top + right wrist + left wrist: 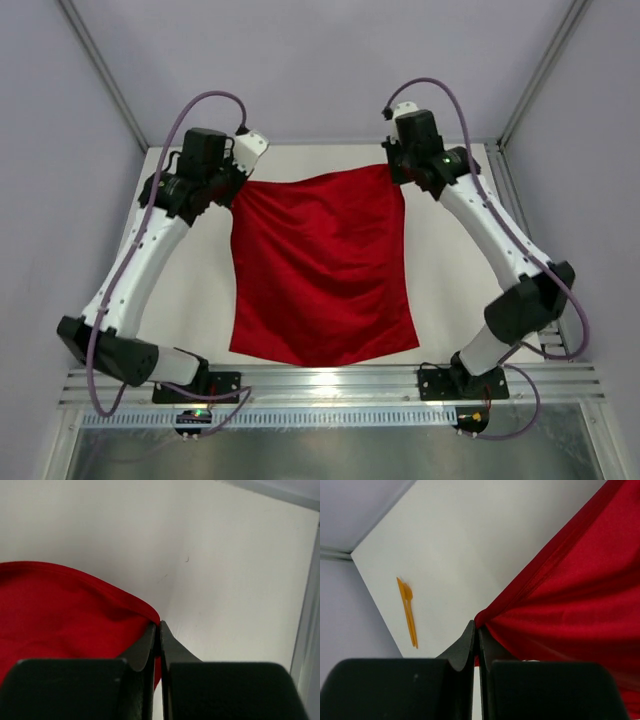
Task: Fold the napkin into a case and place the utensils inside
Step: Flatten out the crumpled napkin.
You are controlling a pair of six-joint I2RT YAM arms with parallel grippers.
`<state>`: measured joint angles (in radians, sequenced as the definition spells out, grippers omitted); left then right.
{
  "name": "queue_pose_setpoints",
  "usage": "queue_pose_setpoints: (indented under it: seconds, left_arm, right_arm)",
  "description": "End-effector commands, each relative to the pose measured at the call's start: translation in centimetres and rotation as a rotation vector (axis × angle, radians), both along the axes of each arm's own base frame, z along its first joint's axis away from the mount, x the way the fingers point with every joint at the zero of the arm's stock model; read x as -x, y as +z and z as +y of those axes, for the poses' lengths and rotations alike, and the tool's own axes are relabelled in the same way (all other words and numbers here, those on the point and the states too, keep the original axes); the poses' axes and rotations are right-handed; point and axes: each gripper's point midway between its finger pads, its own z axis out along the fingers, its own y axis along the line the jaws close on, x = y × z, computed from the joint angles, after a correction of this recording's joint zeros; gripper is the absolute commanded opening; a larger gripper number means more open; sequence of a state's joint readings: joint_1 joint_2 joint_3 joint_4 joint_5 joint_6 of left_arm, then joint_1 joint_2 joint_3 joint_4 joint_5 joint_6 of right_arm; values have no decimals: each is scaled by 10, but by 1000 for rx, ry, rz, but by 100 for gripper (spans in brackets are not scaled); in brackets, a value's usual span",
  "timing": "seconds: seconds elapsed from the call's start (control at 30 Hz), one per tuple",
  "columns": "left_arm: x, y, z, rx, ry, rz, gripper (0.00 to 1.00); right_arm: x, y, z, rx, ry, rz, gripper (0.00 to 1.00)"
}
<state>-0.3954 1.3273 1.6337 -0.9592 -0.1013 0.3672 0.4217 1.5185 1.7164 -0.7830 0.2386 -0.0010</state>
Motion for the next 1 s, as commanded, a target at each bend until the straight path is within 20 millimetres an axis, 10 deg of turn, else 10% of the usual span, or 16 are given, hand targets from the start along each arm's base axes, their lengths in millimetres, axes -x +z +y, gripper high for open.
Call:
queue_pose_setpoints:
  seconds: [0.0,0.4,0.7,0.97]
  left_arm:
    - [-54,-11,-1,22,26,-62,0]
    - [-188,-173,10,-119,97,140,0]
    - [-228,-210,34,-142,154,122,0]
    - [-206,-193,43,-164,123,86,0]
  right_arm:
    - [-38,-32,18,-16,9,19,3]
    - [-144,-144,6,37,-15,81,3]
    - [-173,-172,3,-33,-11,109,3]
    - [-137,-176,3,-64,35,125,3]
